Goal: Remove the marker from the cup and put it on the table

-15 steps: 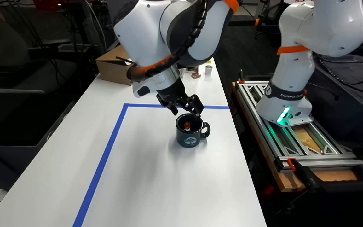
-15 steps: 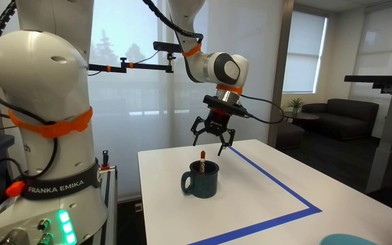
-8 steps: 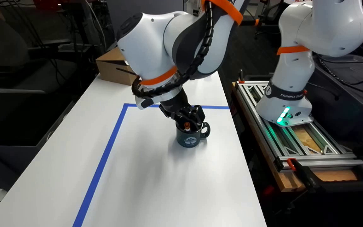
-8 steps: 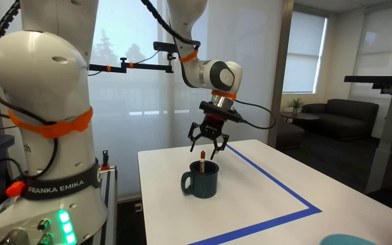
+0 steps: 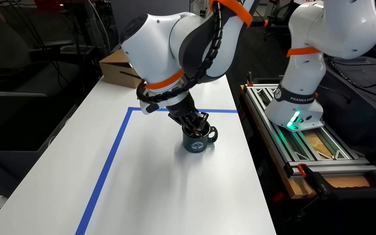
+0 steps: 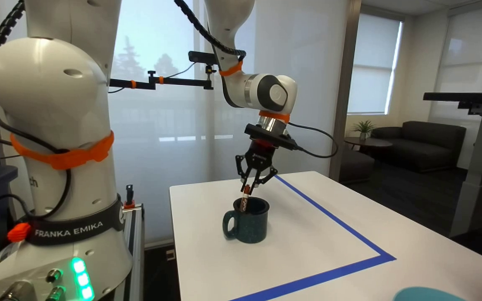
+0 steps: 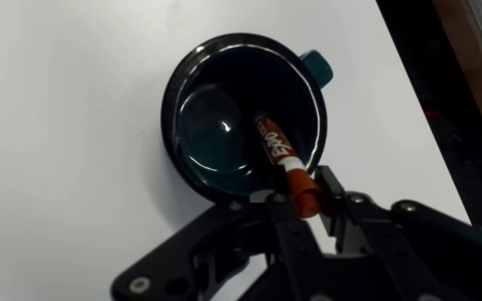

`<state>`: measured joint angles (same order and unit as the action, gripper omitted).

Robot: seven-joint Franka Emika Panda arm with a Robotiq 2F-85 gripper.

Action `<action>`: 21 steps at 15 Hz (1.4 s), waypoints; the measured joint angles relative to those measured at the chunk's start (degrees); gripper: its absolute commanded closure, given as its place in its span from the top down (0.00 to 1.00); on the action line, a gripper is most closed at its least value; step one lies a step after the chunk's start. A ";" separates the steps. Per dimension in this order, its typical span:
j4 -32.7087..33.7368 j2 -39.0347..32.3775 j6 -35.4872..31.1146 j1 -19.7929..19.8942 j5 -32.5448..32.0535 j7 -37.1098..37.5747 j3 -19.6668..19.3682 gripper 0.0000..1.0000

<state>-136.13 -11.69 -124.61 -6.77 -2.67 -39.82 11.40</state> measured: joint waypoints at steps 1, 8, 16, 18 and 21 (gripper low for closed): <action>0.15 0.00 -0.11 0.04 0.00 0.00 -0.01 0.05; 2.32 1.39 6.56 0.84 0.57 -0.76 -0.30 0.05; 8.60 7.81 16.57 3.89 2.22 -1.06 -5.26 0.05; 10.46 7.50 16.67 5.43 2.24 -1.06 -7.61 0.05; 12.96 4.73 16.61 7.75 2.24 -0.78 -10.62 0.05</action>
<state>-123.16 -6.95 -107.99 0.97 -0.43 -40.60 0.78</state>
